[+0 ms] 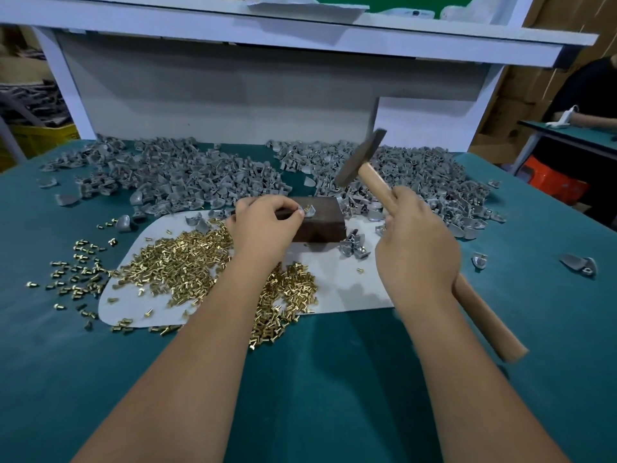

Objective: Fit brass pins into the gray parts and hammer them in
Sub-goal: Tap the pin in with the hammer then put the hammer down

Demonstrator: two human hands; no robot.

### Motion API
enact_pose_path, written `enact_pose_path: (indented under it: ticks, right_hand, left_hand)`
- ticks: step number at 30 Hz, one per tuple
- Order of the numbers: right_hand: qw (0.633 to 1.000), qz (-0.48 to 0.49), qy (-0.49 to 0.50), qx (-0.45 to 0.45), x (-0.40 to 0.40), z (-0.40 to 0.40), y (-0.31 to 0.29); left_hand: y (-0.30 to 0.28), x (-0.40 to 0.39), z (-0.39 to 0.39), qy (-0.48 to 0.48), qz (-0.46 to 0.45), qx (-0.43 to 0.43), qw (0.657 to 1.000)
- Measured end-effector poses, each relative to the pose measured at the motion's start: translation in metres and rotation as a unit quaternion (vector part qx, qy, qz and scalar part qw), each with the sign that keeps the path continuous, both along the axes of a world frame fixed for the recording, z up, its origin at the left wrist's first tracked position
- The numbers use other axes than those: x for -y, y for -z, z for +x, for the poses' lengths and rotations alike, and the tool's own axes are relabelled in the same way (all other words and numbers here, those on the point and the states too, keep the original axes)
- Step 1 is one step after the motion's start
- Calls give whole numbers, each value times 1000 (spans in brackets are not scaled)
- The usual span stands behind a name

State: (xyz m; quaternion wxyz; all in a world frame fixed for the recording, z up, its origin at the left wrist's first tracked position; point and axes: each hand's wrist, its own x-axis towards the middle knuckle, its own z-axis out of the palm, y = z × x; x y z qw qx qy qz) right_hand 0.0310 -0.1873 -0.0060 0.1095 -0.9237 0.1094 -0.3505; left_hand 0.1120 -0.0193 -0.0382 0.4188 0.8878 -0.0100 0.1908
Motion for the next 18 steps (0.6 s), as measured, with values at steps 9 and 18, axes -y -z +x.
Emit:
enact_pose_path:
  ticks: [9, 18]
  right_hand:
    - [994, -105, -25, 22, -21, -3, 6]
    - [991, -132, -33, -4, -29, -4, 9]
  left_hand:
    - [0, -1, 3, -7, -6, -22, 1000]
    - [2, 2, 5, -31, -10, -2, 999]
